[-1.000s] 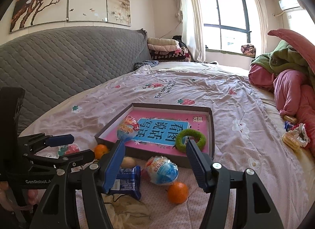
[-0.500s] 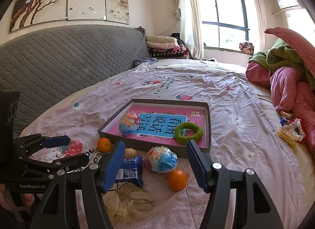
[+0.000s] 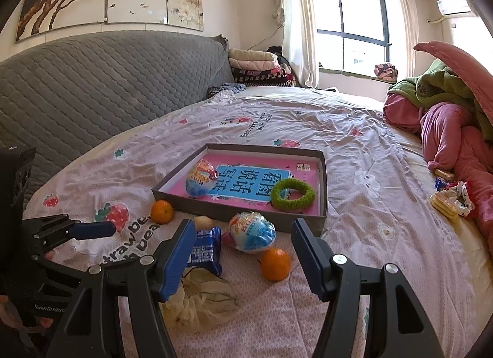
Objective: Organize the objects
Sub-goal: 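Withdraw both open tools from the tray toward the remaining objects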
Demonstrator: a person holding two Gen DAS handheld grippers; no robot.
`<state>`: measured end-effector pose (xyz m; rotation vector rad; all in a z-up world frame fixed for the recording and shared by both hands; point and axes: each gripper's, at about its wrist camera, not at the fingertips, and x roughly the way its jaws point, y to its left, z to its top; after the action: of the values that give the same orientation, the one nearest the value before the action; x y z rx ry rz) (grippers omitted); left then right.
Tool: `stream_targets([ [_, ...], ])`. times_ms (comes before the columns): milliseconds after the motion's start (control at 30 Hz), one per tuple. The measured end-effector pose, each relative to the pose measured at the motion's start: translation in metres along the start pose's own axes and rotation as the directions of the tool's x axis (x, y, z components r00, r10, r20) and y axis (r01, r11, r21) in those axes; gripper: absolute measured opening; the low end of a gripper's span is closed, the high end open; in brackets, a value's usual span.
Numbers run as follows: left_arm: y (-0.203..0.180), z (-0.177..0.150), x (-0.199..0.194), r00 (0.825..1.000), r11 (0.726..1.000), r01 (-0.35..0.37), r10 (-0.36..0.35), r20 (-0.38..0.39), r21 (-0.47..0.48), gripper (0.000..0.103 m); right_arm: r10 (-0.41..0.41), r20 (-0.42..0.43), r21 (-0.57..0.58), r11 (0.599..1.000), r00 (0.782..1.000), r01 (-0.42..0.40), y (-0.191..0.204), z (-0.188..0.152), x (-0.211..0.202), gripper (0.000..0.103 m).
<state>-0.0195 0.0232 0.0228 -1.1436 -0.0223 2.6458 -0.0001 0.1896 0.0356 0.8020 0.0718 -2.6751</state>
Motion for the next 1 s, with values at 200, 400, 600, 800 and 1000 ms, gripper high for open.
stream_targets([
  [200, -0.004, -0.007, 0.008, 1.0, 1.0, 0.009, -0.009, -0.029, 0.004, 0.078, 0.001, -0.021, -0.007, 1.0, 1.0, -0.002, 0.001, -0.006, 0.004, 0.064],
  [400, -0.009, -0.011, 0.012, 0.999, 1.0, 0.026, -0.025, -0.048, 0.015, 0.078, 0.003, -0.036, -0.003, 1.0, 0.999, -0.003, -0.001, -0.01, 0.007, 0.064],
  [600, -0.01, -0.013, 0.014, 0.998, 0.999, 0.034, -0.034, -0.06, 0.011, 0.078, 0.007, -0.045, 0.007, 1.0, 0.999, -0.007, -0.002, -0.012, 0.008, 0.064],
  [800, -0.014, -0.018, 0.019, 0.995, 0.999, 0.043, -0.042, -0.091, 0.016, 0.078, 0.012, -0.057, 0.006, 1.0, 0.998, -0.012, -0.002, -0.015, 0.009, 0.064],
  [1000, -0.018, -0.021, 0.022, 0.994, 0.998, 0.051, -0.049, -0.102, 0.023, 0.078, 0.006, -0.074, 0.01, 1.0, 0.997, -0.005, -0.004, -0.018, 0.013, 0.064],
])
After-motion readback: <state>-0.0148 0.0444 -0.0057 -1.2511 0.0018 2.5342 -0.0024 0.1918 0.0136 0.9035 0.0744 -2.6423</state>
